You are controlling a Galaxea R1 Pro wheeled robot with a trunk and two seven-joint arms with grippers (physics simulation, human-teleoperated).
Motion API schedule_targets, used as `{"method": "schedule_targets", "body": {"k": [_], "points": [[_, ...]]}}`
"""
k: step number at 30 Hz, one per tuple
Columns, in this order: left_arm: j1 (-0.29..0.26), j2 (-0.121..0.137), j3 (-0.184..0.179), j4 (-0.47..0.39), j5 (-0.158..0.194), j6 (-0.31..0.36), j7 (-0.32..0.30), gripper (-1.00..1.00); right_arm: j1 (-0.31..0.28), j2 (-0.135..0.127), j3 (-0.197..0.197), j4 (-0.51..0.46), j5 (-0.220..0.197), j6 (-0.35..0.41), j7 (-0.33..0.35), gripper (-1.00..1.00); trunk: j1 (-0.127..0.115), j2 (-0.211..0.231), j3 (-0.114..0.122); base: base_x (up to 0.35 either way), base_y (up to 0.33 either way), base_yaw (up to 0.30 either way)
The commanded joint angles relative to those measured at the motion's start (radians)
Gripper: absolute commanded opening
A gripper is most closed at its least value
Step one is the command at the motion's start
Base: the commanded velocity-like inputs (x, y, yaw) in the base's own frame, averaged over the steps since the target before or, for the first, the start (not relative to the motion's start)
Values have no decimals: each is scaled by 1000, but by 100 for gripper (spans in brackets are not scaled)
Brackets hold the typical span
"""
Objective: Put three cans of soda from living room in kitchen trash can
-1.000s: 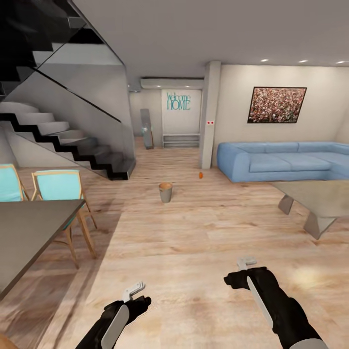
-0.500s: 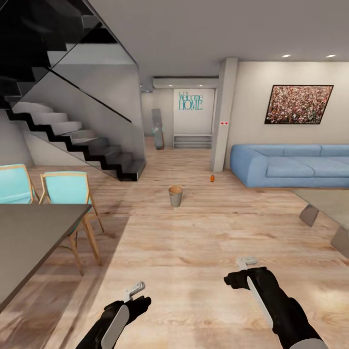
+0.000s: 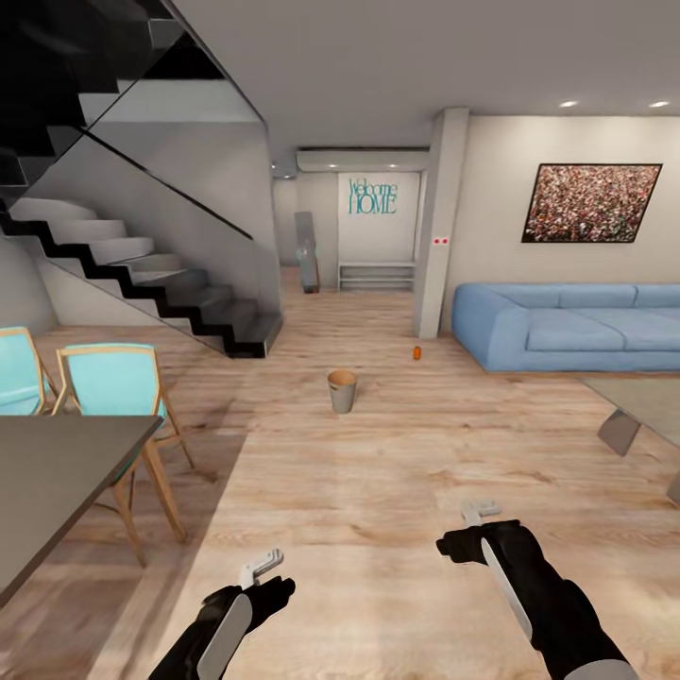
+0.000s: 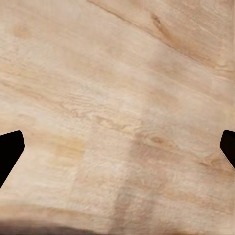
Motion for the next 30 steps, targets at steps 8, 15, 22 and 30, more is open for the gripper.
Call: {"method": "schedule_targets", "body": {"k": [8,15,22,30], "points": [[0,0,0,0,0,0,0,100,0,0,0,0,0,0,1,100,0,0,0,346,0,0],[0,0,0,0,0,0,0,100,0,0,0,0,0,0,1,100,0,0,0,346,0,0],[0,0,0,0,0,0,0,100,0,-2,0,3,-2,-1,2,100,0,0,0,346,0,0],[0,0,0,0,-1,-1,3,100,0,0,0,13,-1,-2,3,100,0,0,0,346,0,0]]}}
